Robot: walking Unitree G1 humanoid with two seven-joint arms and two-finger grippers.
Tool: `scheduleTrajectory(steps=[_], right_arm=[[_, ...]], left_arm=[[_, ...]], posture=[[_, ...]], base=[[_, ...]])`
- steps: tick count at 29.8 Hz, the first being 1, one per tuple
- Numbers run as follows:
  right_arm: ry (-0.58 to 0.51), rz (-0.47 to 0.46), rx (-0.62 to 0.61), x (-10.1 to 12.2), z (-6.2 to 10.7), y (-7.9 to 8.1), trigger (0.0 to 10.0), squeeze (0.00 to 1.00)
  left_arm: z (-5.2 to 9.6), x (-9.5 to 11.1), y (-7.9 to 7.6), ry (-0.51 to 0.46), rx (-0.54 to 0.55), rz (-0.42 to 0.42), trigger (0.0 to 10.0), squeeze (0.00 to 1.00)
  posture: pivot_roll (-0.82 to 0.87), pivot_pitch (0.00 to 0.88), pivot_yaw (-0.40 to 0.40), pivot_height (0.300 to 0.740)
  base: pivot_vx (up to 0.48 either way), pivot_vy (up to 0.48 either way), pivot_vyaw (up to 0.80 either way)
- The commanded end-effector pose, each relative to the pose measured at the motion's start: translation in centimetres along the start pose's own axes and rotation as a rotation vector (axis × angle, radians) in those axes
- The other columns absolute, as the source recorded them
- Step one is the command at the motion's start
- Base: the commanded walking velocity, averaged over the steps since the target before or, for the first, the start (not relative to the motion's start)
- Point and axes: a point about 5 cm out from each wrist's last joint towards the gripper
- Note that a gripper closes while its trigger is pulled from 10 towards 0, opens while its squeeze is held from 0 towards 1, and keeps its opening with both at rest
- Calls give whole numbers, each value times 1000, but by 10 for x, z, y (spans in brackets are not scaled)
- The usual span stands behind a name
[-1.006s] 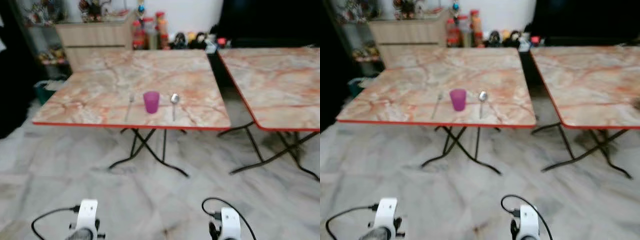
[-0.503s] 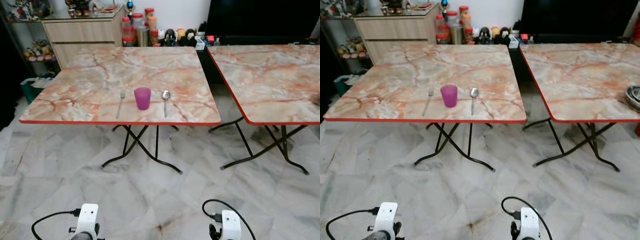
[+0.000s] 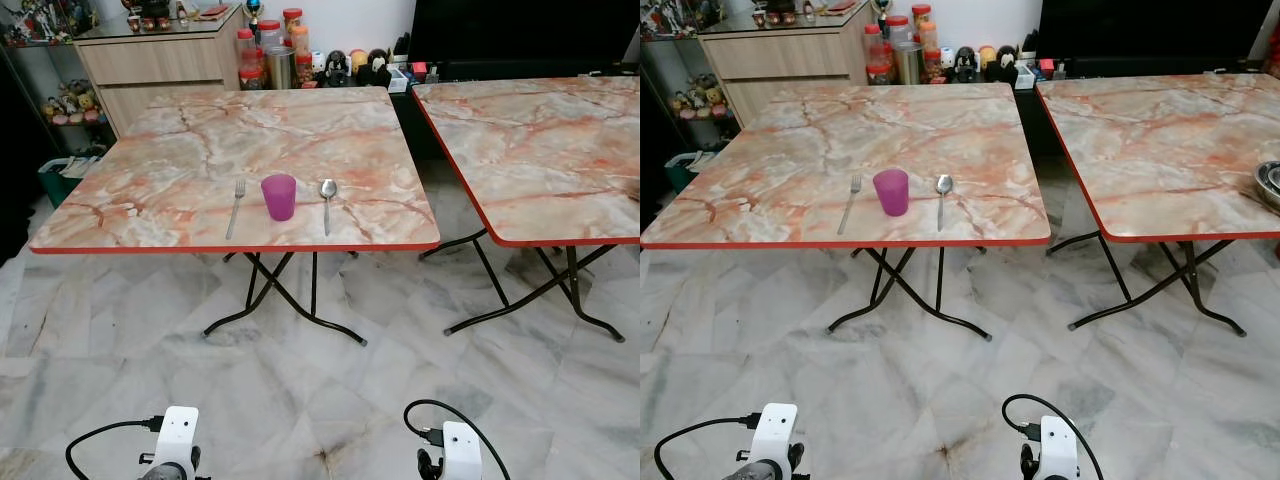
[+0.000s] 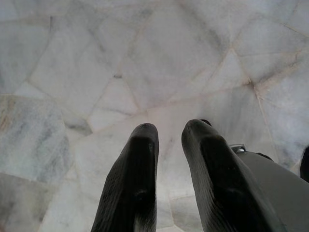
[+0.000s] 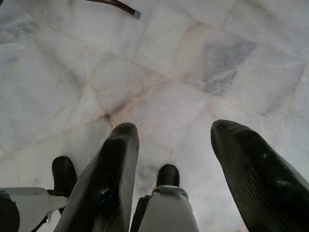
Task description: Setting the table
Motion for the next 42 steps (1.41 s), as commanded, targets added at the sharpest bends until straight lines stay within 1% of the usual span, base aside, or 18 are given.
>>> scheduleTrajectory(steps=[1, 4, 7, 8, 12, 19, 23, 26, 34, 42], right_arm=[[-4, -18, -19, -4, 1, -4, 10000, 0], [7, -19, -27, -9, 3, -7, 10000, 0], [8, -18, -28, -10, 3, -8, 10000, 0], [15, -22, -33, -14, 5, -9, 10000, 0], [18, -24, -37, -17, 6, -11, 10000, 0], [4, -27, -38, -9, 3, -11, 10000, 0], [-15, -34, -28, 0, 0, -9, 10000, 0], [-19, -35, -22, 3, 0, -8, 10000, 0], [-16, -38, -21, 3, 0, -8, 10000, 0], [-6, -34, -18, 0, 0, -6, 10000, 0]], left_arm=[[0, -2, -2, 11, -14, -32, 10000, 0], [1, -4, -3, 15, -16, -29, 10000, 0], [1, -5, -3, 16, -16, -29, 10000, 0], [1, -8, -4, 23, -19, -24, 10000, 0], [2, -10, -7, 26, -22, -18, 10000, 0], [2, -11, -9, 30, -23, -11, 10000, 0], [-1, -1, -12, 9, -27, -10, 10000, 0], [-2, 3, -13, -2, -26, -3, 10000, 0], [-2, 4, -14, -2, -27, 0, 10000, 0], [-2, 4, -14, 3, -27, -15, 10000, 0]], posture=[[-9, 0, 33, 736], [-14, 0, 28, 736], [-14, 0, 28, 736], [-23, 0, 20, 736], [-24, 0, 17, 736], [-24, 0, 18, 736], [-20, 0, 18, 736], [-20, 0, 18, 736], [-18, 0, 17, 736], [-19, 0, 21, 736]], base=[[0, 0, 0], [0, 0, 0], [0, 0, 0], [0, 0, 0], [0, 0, 0], [0, 0, 0], [0, 0, 0], [0, 0, 0], [0, 0, 0], [0, 0, 0]])
Point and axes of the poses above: a point about 5 cm out from each wrist's last joint towards the gripper, its own z axis pointing back from the gripper into the wrist, its own x axis along the axis of the wrist's last joint, y = z × x, and after that the axes turned 10 degrees about z, right-handed
